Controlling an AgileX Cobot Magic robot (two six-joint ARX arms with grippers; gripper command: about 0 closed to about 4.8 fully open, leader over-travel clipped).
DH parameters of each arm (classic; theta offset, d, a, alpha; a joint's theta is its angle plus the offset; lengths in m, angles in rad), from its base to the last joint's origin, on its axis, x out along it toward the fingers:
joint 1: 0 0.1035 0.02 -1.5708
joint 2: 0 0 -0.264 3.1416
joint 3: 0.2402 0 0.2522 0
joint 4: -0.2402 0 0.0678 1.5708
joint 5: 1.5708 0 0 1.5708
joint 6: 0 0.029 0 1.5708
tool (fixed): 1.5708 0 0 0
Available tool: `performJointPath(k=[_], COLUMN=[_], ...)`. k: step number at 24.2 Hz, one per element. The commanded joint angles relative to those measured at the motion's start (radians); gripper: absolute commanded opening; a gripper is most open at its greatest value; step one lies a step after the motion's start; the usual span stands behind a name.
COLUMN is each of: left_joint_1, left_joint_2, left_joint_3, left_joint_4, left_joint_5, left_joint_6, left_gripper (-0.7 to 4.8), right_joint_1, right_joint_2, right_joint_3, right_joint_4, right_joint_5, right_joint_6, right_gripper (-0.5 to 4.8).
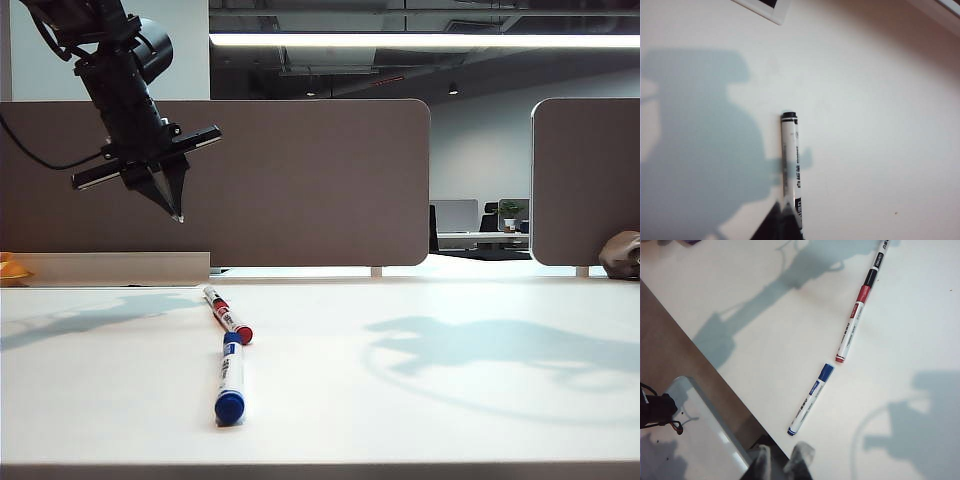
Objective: Pick up the markers one by one and line them up horizontally in a straight line on the table.
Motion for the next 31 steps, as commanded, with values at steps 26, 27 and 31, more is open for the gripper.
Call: performJointPath(k=[26,27,31], left_joint_1=[0.005,0.003,-0.026], left_joint_2=[-0.036,-0.052,-0.146], left_joint_3=[0.003,0.003,0.003], left_joint_4=[-0.068,-0.080,-0.121], left_joint_5=[0.204,0.222,0.187], left_joint_6=[0.213,0.277,0.351], left_gripper=[-0.04,-0.04,-0.04], right_joint_1=[0.000,0.000,0.000], right_joint_2=[-0.005,-0.005,-0.005], right_joint_3=[0.004,0.004,0.004], right_joint_4=[0.121,0.122,0.098], right_joint_5=[-0.002,-0.001,-0.002], right_joint_6=[0.000,0.000,0.000], right_gripper=[0.63,0.63,0.63])
